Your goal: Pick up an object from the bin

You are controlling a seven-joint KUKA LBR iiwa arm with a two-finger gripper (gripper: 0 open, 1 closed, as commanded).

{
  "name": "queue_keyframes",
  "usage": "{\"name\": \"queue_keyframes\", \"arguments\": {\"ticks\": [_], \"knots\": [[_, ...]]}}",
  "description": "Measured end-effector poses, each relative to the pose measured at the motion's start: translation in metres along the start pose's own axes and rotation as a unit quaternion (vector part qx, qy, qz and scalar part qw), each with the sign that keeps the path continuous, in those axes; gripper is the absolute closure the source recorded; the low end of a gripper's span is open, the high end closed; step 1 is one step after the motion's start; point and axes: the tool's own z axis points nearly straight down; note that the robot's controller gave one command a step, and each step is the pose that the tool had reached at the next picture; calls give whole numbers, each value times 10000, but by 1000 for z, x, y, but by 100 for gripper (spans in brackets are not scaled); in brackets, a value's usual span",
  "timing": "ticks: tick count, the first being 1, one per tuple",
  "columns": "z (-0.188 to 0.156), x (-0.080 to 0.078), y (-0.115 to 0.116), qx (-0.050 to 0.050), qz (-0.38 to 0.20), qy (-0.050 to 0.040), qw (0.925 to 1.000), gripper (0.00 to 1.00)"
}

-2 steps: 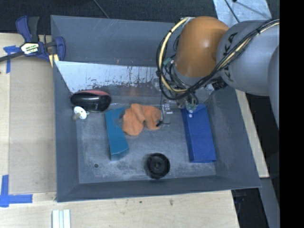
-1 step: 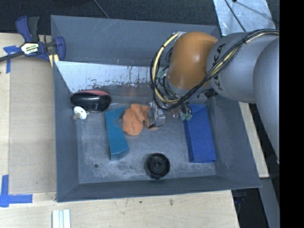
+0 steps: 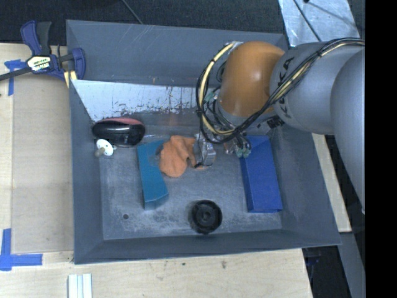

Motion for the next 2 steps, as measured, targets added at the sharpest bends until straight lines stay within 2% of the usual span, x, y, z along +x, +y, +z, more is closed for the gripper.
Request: {"name": "queue_keyframes", "arguments": {"ticks": [1, 2], "knots": [[-41, 5, 18, 0, 35, -2, 10000, 100], [-72, 4, 26, -1, 30, -29, 10000, 100]]}}
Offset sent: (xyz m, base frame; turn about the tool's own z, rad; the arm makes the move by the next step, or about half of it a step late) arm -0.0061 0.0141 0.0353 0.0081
